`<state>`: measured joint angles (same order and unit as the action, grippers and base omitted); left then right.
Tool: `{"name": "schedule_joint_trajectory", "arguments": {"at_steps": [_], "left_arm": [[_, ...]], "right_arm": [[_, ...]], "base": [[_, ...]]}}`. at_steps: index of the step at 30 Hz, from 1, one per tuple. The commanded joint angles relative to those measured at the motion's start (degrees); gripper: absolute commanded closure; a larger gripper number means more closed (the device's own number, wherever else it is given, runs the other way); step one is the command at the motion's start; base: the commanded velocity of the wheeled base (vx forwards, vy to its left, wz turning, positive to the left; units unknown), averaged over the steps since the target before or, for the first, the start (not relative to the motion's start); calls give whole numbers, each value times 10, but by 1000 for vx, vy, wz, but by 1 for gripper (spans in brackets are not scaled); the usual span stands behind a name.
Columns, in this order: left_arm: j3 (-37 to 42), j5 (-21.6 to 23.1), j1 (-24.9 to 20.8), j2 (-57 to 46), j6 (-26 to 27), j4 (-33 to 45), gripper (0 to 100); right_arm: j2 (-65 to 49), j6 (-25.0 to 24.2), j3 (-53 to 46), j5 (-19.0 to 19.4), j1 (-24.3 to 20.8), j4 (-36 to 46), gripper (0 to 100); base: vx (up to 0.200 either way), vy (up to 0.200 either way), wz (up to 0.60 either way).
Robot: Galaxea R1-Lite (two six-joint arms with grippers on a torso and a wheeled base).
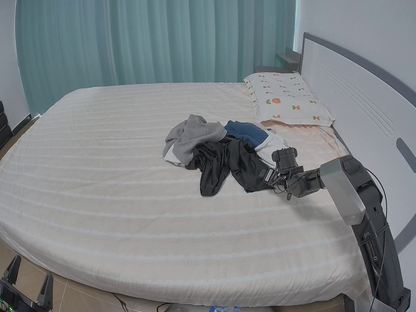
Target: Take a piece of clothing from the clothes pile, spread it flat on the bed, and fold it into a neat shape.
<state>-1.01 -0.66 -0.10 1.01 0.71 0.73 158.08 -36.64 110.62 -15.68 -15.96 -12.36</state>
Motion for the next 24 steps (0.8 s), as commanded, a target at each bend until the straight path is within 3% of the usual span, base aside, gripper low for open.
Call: {"name": "schedule_joint_trajectory", "arguments": {"at_steps": [1, 22, 23, 24], "left_arm": [[10, 0, 0, -10, 0, 0, 0], [10, 0, 0, -10, 0, 1, 0], [10, 0, 0, -10, 0, 1, 0], [10, 0, 0, -10, 1, 1, 0]], "right_arm": [[-2, 0, 6, -2, 7, 0, 0], [55, 1, 40, -2, -43, -35, 0], [55, 1, 40, -2, -43, -35, 100], [50, 1, 40, -3, -42, -51, 100]], "base": [[0, 0, 0], [0, 0, 0], [0, 0, 0], [0, 0, 0]]}}
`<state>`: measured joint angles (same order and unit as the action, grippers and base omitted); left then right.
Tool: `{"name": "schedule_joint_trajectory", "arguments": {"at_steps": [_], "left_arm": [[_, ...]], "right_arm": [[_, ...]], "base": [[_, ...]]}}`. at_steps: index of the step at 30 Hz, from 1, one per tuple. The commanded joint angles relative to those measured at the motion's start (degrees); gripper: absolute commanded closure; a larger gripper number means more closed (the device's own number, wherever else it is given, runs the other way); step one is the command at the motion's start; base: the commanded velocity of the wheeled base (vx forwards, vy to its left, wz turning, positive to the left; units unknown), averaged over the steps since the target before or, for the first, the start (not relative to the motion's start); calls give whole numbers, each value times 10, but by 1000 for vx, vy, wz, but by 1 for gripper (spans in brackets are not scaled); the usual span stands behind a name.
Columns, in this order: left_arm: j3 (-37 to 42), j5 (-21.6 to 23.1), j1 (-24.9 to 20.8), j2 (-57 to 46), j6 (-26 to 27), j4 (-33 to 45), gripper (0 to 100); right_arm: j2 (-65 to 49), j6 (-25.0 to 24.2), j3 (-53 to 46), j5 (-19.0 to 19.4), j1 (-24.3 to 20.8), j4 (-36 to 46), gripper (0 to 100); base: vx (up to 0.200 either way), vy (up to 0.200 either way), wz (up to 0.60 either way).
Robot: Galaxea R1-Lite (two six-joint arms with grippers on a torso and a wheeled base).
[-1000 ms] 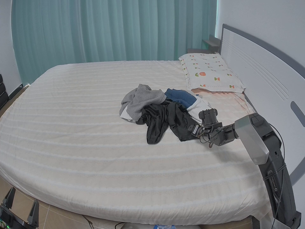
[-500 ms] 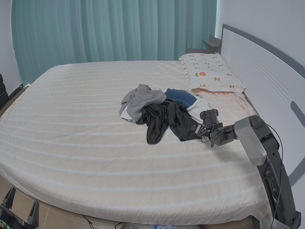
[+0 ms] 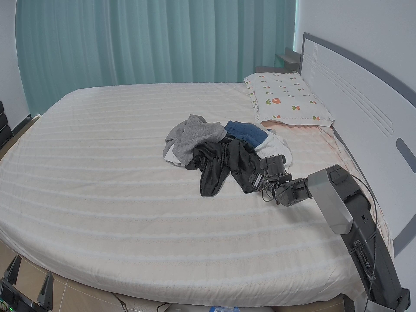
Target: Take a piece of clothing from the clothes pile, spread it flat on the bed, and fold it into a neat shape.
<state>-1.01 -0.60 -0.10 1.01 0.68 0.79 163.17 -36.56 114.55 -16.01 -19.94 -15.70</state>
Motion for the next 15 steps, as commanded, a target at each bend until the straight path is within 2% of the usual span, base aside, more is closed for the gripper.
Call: {"name": "schedule_joint_trajectory", "arguments": {"at_steps": [1, 12, 15], "left_arm": [[10, 0, 0, -10, 0, 0, 0], [10, 0, 0, -10, 0, 0, 0], [10, 0, 0, -10, 0, 0, 0]], "right_arm": [[-3, 0, 0, 0, -1, -21, 100], [-34, 16, -14, -24, 14, -16, 100], [-76, 11, -90, -21, 13, -25, 100]], "base": [[0, 0, 0], [0, 0, 0], [0, 0, 0]]}}
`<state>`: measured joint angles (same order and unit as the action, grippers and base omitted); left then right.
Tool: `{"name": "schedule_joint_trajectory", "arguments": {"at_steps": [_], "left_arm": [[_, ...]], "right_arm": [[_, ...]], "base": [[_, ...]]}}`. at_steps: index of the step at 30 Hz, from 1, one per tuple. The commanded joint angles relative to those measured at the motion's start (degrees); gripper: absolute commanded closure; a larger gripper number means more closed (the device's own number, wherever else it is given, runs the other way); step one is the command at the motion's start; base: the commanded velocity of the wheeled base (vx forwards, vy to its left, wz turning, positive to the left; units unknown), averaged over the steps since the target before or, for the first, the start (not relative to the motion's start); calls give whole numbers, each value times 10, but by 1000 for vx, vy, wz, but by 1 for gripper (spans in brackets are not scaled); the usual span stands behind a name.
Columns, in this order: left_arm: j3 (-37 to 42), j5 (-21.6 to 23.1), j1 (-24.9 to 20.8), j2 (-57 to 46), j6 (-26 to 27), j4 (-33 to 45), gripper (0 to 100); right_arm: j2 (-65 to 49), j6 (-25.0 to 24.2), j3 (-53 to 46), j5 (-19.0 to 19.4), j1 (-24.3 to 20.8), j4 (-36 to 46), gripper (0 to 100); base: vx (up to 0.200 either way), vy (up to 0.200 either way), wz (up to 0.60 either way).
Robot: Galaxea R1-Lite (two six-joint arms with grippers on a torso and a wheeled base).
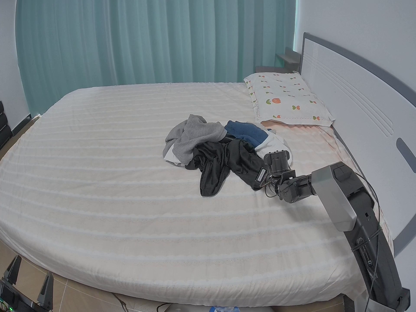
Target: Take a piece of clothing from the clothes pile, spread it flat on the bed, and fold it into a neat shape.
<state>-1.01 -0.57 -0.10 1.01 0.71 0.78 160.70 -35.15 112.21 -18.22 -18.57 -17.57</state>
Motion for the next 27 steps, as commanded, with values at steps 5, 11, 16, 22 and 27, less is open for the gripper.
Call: {"name": "schedule_joint_trajectory", "arguments": {"at_steps": [5, 11, 16, 22, 27], "left_arm": [[9, 0, 0, -10, 0, 0, 0], [10, -6, 0, -10, -19, -1, 0], [9, -6, 0, -10, -15, -1, 0], [10, -5, 1, -10, -4, -1, 0], [-139, 2, -1, 66, -43, -90, 0]], "right_arm": [[-122, -35, -183, 43, -6, -50, 100], [-260, -88, -396, 129, -19, -172, 100], [-405, -111, -615, 166, -35, -296, 100], [-541, -111, -822, 206, -67, -430, 100], [-623, -104, -909, 204, -117, -471, 100]], "base": [[0, 0, 0], [0, 0, 0], [0, 0, 0], [0, 0, 0], [0, 0, 0]]}}
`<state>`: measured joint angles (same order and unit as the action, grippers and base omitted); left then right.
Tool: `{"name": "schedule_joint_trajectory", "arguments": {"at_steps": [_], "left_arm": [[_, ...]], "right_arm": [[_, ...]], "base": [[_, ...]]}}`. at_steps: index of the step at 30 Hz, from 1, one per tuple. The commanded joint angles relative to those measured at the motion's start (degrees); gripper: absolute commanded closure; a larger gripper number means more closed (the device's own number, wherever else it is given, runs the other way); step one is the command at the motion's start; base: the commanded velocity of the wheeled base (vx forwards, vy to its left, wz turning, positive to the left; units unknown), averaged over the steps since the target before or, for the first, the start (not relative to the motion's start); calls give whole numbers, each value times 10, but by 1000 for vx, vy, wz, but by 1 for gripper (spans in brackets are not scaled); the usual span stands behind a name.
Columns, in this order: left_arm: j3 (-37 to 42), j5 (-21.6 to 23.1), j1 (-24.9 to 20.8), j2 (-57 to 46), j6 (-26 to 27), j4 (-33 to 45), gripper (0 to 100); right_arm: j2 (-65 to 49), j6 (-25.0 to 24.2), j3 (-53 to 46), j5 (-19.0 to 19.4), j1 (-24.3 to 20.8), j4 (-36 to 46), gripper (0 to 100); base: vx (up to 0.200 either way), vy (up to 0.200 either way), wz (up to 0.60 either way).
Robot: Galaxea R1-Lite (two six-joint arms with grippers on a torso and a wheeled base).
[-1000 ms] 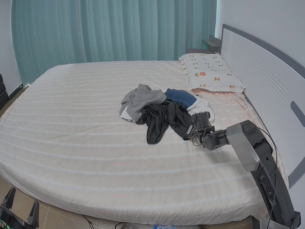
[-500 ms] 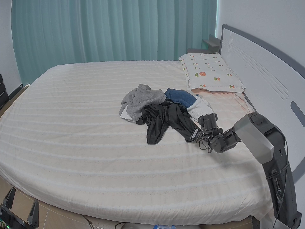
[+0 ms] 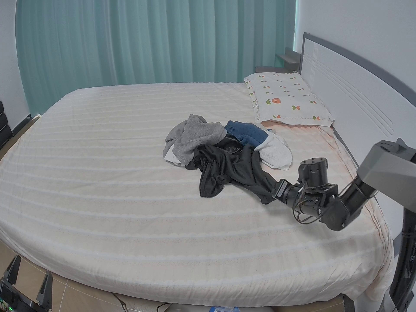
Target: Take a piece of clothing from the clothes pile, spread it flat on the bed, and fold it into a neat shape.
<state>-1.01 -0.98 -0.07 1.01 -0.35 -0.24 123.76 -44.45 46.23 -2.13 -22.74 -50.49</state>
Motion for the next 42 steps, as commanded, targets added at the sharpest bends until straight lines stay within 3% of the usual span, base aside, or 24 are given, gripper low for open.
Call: {"name": "schedule_joint_trajectory", "arguments": {"at_steps": [1, 2, 5, 6, 8, 11, 13, 19, 24, 31, 35, 42], "left_arm": [[-162, 11, 0, 107, -33, -83, 0], [-162, 11, 0, 107, -33, -83, 0], [-181, 69, -1, 206, 51, -81, 0], [-181, 69, -1, 206, 51, -81, 0], [-178, 114, 0, 300, 54, -83, 0], [-191, 126, -4, 398, 56, -100, 0], [-190, 128, -45, 477, 55, -136, 0], [-194, 104, -181, 663, 16, -227, 0], [-202, 59, -262, 813, -14, -310, 0], [-225, 37, -324, 995, -94, -446, 0], [-256, 13, -348, 1081, -103, -482, 0], [-336, -2, -353, 1197, -102, -525, 0]], "right_arm": [[-269, -11, -250, 43, -83, -138, 100], [-269, -11, -250, 43, -83, -138, 100], [-331, 9, -234, 42, -114, -130, 100], [-331, 9, -234, 42, -114, -130, 100], [-353, 34, -210, 41, -119, -112, 100], [-367, 50, -176, 34, -120, -73, 100], [-371, 53, -151, 27, -133, -43, 100], [-354, 50, -148, 18, -194, -29, 100], [-353, 53, -134, 0, -191, -28, 100], [-350, 54, -119, -1, -193, -26, 100], [-348, 53, -124, 0, -192, -28, 100], [-361, 52, -138, -1, -190, -28, 100]], "base": [[0, 0, 0], [0, 0, 0], [0, 0, 0], [0, 0, 0], [0, 0, 0], [0, 0, 0], [0, 0, 0], [0, 0, 0], [0, 0, 0], [0, 0, 0], [0, 0, 0], [0, 0, 0]]}}
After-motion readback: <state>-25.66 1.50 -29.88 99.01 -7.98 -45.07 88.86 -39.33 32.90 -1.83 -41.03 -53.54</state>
